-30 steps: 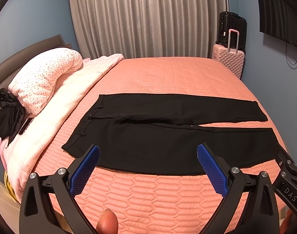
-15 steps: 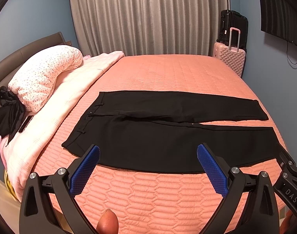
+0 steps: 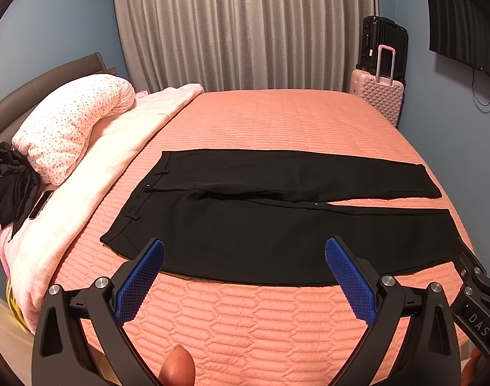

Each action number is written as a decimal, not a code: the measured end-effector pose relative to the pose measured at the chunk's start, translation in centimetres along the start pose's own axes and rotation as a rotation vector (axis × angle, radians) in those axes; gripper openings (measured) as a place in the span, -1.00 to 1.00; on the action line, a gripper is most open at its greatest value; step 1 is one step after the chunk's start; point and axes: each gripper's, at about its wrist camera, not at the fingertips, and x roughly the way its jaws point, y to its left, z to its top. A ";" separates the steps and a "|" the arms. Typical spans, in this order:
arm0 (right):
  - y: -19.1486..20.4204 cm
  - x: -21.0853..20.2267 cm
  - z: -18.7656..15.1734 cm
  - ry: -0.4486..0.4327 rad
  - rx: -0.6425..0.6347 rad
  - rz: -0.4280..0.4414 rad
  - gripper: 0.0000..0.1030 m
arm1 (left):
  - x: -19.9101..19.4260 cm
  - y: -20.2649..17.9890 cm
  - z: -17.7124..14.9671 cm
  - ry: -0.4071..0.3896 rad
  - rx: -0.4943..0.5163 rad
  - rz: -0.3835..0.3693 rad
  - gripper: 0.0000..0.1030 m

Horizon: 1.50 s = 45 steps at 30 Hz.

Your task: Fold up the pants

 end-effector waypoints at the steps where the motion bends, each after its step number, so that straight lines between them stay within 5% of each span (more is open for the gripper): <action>1: 0.0 0.0 0.0 -0.001 0.000 0.001 0.91 | 0.0 0.0 0.0 0.000 0.000 -0.001 0.90; 16: -0.3 0.4 -0.1 0.007 -0.001 0.005 0.91 | 0.4 -0.2 -0.2 0.001 0.003 -0.004 0.90; 45: -2.9 9.0 0.3 0.067 0.036 0.061 0.91 | 7.4 -1.5 -0.3 -0.015 0.048 -0.029 0.90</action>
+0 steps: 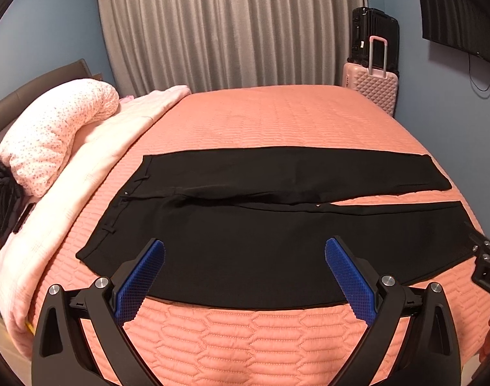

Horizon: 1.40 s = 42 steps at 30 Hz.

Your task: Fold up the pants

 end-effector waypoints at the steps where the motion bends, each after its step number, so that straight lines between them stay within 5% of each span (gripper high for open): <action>1: 0.0 -0.2 0.1 -0.011 0.004 0.006 0.91 | 0.0 0.0 0.0 -0.004 -0.003 0.002 0.90; 11: 1.0 -0.7 0.0 -0.032 -0.050 -0.005 0.84 | 0.7 0.1 -0.3 0.026 0.001 0.000 0.24; 12: 0.9 -0.6 0.0 -0.025 -0.041 0.004 0.73 | 1.0 0.2 -0.3 0.034 0.002 0.002 0.06; 16: -0.4 1.9 0.1 0.055 -0.018 0.009 -0.35 | 2.2 0.9 -0.6 0.076 -0.008 0.008 -0.73; 18: -1.5 3.5 0.4 0.086 -0.023 -0.001 -0.59 | 2.9 1.3 -0.7 0.089 -0.017 0.014 -0.97; 21: -3.0 5.3 1.2 0.084 -0.054 -0.039 -0.88 | 3.8 1.7 -0.6 0.080 -0.024 0.028 -1.00; 31: -12.0 11.5 7.0 0.049 -0.037 -0.164 -0.92 | 6.6 1.0 1.3 0.029 -0.003 0.076 -1.00; 42: -9.7 9.9 6.0 0.018 -0.084 -0.137 -0.92 | 6.6 -0.8 0.5 0.055 0.014 0.029 -1.00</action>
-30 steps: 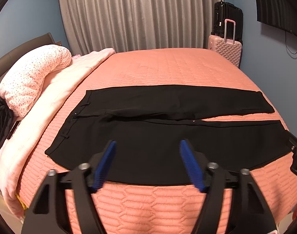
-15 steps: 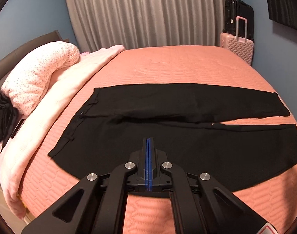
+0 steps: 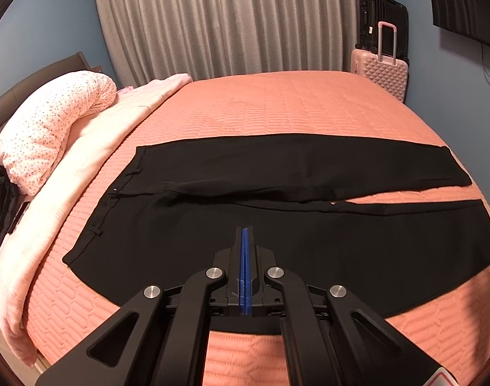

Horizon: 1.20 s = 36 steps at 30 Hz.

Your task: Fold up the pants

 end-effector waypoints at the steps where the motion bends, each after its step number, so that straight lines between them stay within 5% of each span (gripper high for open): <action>1: -0.2 0.4 0.0 0.006 0.010 0.006 -0.92 | -0.1 -0.1 -0.1 -0.002 0.004 0.006 -1.00; 4: -1.8 2.3 0.4 0.029 0.024 0.016 -0.92 | -0.5 -0.2 -0.2 -0.008 0.022 0.017 -1.00; 13: -11.6 16.7 3.1 0.183 0.058 0.072 -0.99 | 1.3 -1.0 0.2 -0.003 0.021 0.041 -1.00; 19: -15.9 22.4 4.0 0.202 0.110 0.135 -0.99 | 3.8 -2.6 0.4 0.015 0.014 0.038 -1.00; 32: -17.6 26.2 5.1 0.229 0.000 0.328 -0.99 | 7.0 -7.1 0.3 0.030 0.031 0.010 -1.00; 36: -17.9 24.7 5.7 0.128 -0.020 0.350 -0.99 | 7.5 -7.9 0.2 0.033 0.038 0.016 -1.00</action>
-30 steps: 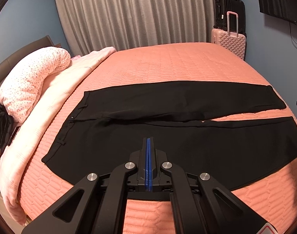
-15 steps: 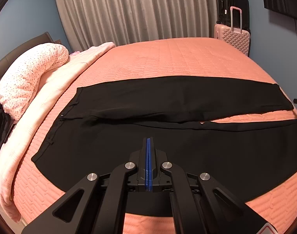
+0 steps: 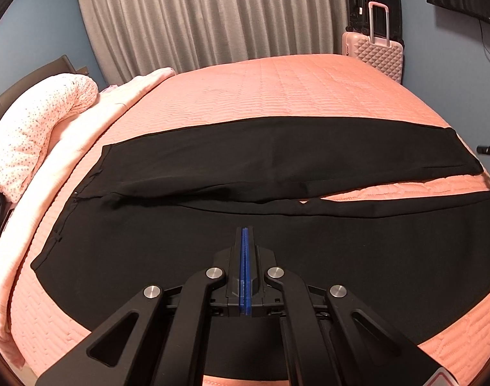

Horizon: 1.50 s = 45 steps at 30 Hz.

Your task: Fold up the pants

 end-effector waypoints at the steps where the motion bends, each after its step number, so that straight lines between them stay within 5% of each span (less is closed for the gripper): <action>1: 0.3 -0.5 -0.2 -0.025 -0.015 0.000 -0.99 | 0.0 0.0 0.0 0.001 -0.001 0.001 -1.00; 4: 1.2 -1.0 -0.9 -0.039 -0.063 0.029 -1.00 | 0.2 -0.4 -0.1 0.008 -0.004 0.001 -1.00; 16: -0.3 6.0 0.2 0.207 -0.012 0.410 -1.00 | 1.3 -1.3 -0.5 0.024 0.019 0.022 -1.00; 19: 1.1 5.9 0.2 0.190 -0.062 0.446 -1.00 | 1.6 -1.6 -0.3 0.020 0.026 0.025 -1.00; 27: 5.4 -0.5 -1.6 0.017 -0.299 0.419 -1.00 | 1.9 -2.0 -0.1 0.013 0.022 0.015 -1.00; 41: 7.0 -5.7 -3.4 -0.146 -0.380 0.262 -0.99 | 2.2 -3.0 -0.7 0.023 0.032 0.001 -1.00; 42: 6.8 -5.6 -3.5 -0.144 -0.369 0.248 -0.85 | 2.2 -2.9 -0.7 0.022 0.031 0.002 -1.00; 45: 5.3 -5.6 -3.2 -0.200 -0.285 0.074 0.85 | 2.1 -2.7 -0.6 0.020 0.023 0.008 -1.00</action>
